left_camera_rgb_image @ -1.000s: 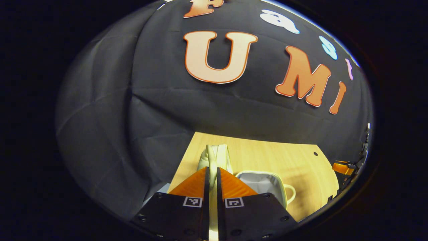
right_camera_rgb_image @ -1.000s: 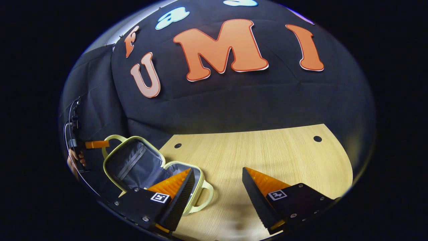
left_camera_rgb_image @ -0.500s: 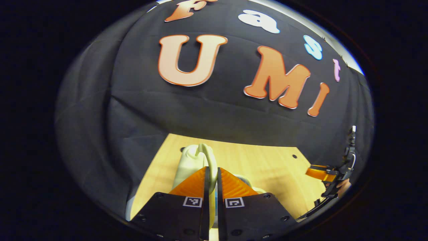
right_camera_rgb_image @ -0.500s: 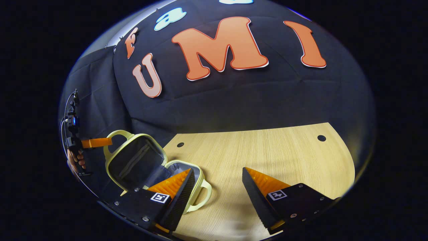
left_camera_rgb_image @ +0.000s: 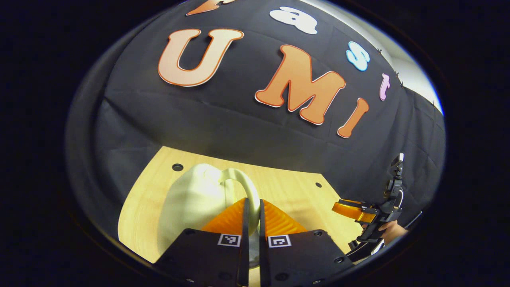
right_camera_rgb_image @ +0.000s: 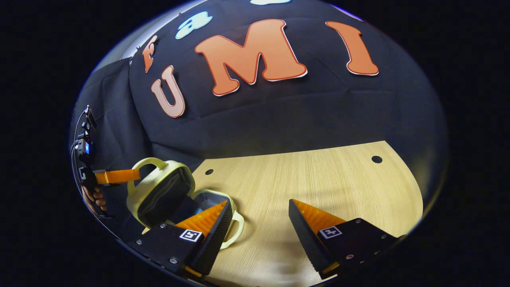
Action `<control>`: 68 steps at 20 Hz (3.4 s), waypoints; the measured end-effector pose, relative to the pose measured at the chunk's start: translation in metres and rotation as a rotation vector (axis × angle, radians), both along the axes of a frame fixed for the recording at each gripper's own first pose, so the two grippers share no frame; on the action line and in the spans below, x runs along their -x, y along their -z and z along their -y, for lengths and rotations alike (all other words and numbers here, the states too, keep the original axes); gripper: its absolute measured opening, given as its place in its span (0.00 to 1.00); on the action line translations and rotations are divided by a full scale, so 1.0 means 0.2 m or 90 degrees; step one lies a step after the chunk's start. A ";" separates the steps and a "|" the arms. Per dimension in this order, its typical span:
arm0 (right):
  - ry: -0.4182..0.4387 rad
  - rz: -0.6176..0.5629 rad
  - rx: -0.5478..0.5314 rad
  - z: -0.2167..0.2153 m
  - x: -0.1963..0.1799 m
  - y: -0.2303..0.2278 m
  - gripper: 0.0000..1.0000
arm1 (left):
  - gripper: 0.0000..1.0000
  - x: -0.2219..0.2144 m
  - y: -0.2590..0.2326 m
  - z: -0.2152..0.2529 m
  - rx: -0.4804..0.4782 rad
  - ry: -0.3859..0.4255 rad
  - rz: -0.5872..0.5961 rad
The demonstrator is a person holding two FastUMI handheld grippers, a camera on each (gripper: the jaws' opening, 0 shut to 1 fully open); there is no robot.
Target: First open the suitcase, pack the skin care products into it, and then close the suitcase.
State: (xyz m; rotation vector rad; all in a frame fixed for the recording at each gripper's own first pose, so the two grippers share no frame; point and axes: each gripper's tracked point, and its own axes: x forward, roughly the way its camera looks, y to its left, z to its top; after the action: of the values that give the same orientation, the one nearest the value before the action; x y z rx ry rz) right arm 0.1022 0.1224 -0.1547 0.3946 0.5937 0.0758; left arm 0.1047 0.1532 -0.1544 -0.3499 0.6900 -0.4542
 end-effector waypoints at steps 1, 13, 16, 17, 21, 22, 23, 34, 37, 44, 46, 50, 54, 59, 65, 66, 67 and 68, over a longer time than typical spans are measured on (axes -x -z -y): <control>0.001 -0.002 0.002 0.01 0.00 0.01 0.92 | 0.11 0.01 0.01 0.03 0.005 0.010 0.000; 0.015 -0.021 0.000 0.10 0.07 0.07 0.91 | 0.11 0.19 0.31 0.54 0.137 0.107 -0.103; 0.021 -0.019 -0.005 0.11 0.08 0.06 0.92 | 0.11 0.22 0.38 0.60 0.122 0.122 -0.110; 0.022 -0.017 -0.008 0.11 0.07 0.06 0.91 | 0.11 0.22 0.41 0.62 0.122 0.124 -0.118; 0.017 -0.014 0.002 0.10 0.09 0.06 0.92 | 0.11 0.26 0.55 0.72 0.096 0.143 -0.145; 0.014 -0.014 0.002 0.09 0.10 0.06 0.92 | 0.11 0.27 0.58 0.75 0.082 0.147 -0.151; 0.013 -0.014 0.004 0.09 0.10 0.06 0.92 | 0.11 0.28 0.62 0.77 0.068 0.148 -0.156; 0.022 0.002 0.008 0.11 0.12 0.02 0.92 | 0.32 0.40 0.68 1.00 0.001 0.212 -0.132; 0.030 0.027 0.016 0.12 0.10 -0.04 0.91 | 0.68 0.31 0.59 0.99 -0.041 0.195 -0.059; 0.060 0.143 0.082 0.12 0.03 -0.27 0.95 | 0.92 -0.03 0.28 0.70 -0.137 0.013 0.138; 0.052 0.164 0.076 0.09 0.02 -0.32 0.95 | 0.94 -0.08 0.18 0.63 -0.144 -0.021 0.175; 0.064 0.200 0.068 0.10 0.00 -0.41 0.94 | 0.95 -0.12 -0.03 0.54 -0.124 -0.075 0.243; 0.087 0.241 0.111 0.15 -0.01 -0.55 0.95 | 0.96 -0.12 -0.21 0.51 -0.121 -0.116 0.314; 0.081 0.294 0.155 0.15 0.00 -0.68 0.94 | 0.96 -0.13 -0.41 0.40 -0.165 -0.165 0.377; 0.115 0.301 0.170 0.12 0.02 -0.73 0.94 | 0.92 -0.12 -0.51 0.37 -0.158 -0.168 0.408; 0.126 0.297 0.172 0.12 0.03 -0.73 0.94 | 0.95 -0.11 -0.54 0.36 -0.157 -0.165 0.417; 0.134 0.294 0.172 0.11 0.04 -0.73 0.94 | 0.92 -0.12 -0.56 0.35 -0.156 -0.161 0.428; 0.137 0.291 0.171 0.09 0.04 -0.74 0.94 | 0.95 -0.12 -0.58 0.35 -0.153 -0.155 0.439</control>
State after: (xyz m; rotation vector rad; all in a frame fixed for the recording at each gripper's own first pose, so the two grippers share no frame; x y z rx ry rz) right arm 0.0937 0.1038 -0.0063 0.1678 0.1036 -0.1173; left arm 0.1285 0.0823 -0.0382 -0.0332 0.0241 -0.2294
